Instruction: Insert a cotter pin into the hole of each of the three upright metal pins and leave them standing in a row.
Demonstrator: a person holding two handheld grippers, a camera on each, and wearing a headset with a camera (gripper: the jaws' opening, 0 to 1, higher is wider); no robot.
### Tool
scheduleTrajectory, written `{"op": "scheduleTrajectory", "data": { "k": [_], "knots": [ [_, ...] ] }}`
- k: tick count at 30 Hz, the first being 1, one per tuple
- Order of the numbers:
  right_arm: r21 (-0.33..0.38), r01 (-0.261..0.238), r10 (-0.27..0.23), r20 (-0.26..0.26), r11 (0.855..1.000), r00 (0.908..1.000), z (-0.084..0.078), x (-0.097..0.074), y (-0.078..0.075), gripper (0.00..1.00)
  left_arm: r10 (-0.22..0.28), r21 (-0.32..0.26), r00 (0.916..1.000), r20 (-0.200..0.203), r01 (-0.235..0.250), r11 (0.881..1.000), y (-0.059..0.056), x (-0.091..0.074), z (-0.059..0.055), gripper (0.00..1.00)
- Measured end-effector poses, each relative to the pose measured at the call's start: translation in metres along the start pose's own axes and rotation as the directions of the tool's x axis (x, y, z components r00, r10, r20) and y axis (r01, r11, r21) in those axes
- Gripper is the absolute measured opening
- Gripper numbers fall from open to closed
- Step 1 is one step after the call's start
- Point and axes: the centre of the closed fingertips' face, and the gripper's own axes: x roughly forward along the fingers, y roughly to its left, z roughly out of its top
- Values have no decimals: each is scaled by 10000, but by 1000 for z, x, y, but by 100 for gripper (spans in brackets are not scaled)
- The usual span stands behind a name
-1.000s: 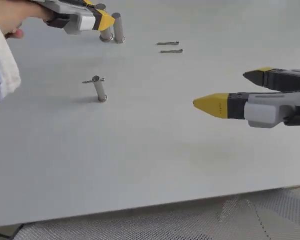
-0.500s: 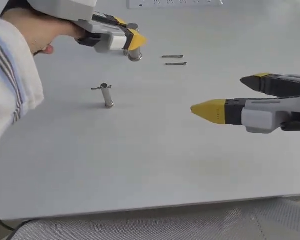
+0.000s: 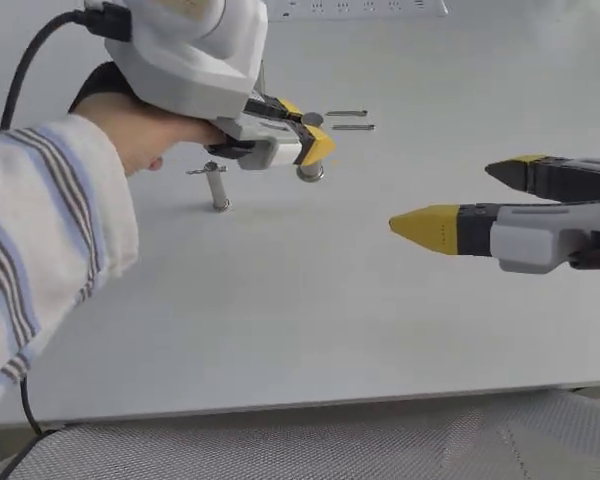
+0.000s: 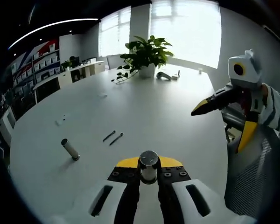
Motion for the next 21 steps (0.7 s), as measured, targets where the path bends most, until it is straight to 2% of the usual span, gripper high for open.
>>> {"op": "scheduleTrajectory", "data": {
  "k": [3,4,6,21],
  "knots": [
    [35,-9,9,-6,10000,10000,-2,1,0,81,-70,47,10000,-46,71,10000,-13,5,-6,9],
    [27,-17,17,-15,10000,10000,-2,1,1,81,-143,-108,9998,-112,142,9998,-15,7,-12,9],
    [-6,-52,52,-37,10000,10000,-3,2,2,81,-211,-186,9997,-137,208,9996,-17,11,-19,10],
    [-42,-563,562,-264,9984,9981,-7,10,7,86,-153,-272,9990,-413,142,9995,-30,23,-47,10]
  ]
}}
